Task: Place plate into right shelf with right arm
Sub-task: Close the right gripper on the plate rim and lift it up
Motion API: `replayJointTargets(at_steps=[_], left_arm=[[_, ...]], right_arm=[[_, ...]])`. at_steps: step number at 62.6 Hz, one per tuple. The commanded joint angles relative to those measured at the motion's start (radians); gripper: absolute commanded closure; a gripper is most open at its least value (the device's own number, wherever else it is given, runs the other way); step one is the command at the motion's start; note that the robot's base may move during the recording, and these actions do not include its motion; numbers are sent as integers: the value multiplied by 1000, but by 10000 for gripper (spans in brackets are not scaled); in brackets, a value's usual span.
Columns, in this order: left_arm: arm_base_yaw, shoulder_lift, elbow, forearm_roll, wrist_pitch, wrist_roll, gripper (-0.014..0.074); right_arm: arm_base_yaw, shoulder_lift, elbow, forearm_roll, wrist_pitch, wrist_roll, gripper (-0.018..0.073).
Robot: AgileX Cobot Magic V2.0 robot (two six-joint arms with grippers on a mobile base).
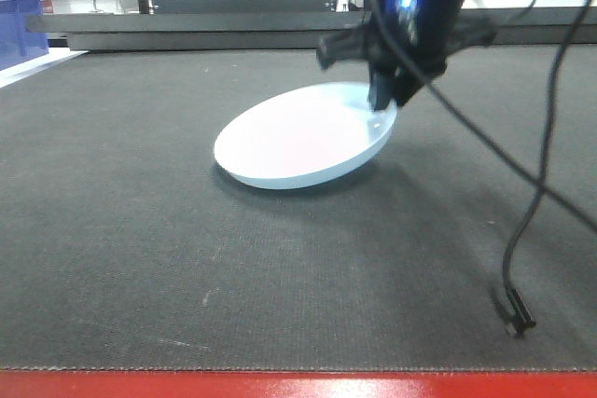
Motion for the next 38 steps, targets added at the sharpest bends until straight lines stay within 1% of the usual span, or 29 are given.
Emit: replayJointTargets(at_steps=[1, 6, 23, 38], left_arm=[[-4, -11, 6, -4, -81, -2, 643], [-4, -11, 6, -4, -81, -2, 643], [-4, -11, 6, -4, -81, -2, 643], [-4, -11, 6, -4, -81, -2, 643]], right_arm=[[-3, -136, 40, -25, -47, -12, 494], [-3, -224, 123, -25, -75, -12, 494], [-1, -596, 480, -26, -238, -12, 494], [0, -969, 701, -26, -294, -12, 494]])
